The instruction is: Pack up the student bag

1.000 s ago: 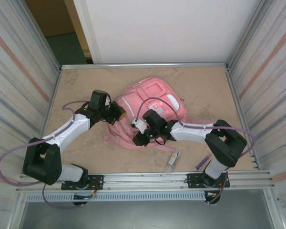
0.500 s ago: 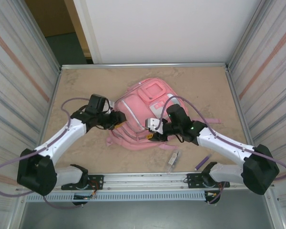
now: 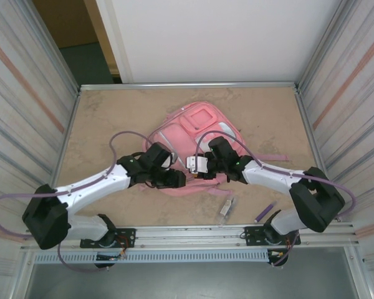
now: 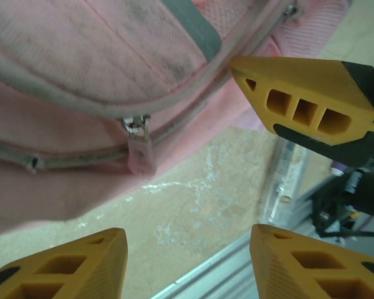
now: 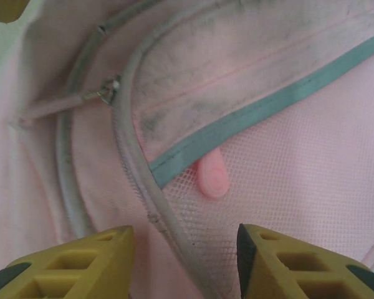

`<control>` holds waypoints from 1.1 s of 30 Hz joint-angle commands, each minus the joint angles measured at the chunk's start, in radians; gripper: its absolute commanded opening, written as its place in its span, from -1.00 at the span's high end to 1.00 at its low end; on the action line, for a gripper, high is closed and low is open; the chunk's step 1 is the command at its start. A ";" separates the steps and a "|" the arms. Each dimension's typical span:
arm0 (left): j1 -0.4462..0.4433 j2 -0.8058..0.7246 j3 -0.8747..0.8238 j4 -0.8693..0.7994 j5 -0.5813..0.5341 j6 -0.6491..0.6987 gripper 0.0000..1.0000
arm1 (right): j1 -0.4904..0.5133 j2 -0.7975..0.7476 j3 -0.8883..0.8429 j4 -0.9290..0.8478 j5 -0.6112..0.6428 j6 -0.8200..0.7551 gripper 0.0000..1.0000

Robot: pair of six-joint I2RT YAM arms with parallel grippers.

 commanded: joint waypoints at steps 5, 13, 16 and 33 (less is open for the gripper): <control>-0.014 0.099 0.021 0.097 -0.124 -0.013 -0.09 | -0.040 0.063 -0.033 0.179 0.006 -0.010 0.11; -0.018 0.156 0.045 0.125 -0.157 -0.003 -0.13 | -0.028 0.058 -0.018 0.212 -0.075 0.060 0.95; -0.018 0.175 0.046 0.112 -0.185 -0.011 -0.11 | -0.019 0.039 -0.020 0.216 -0.097 0.089 1.00; -0.021 -0.062 0.006 0.233 -0.312 0.211 0.00 | -0.058 -0.025 0.000 0.160 -0.275 0.176 1.00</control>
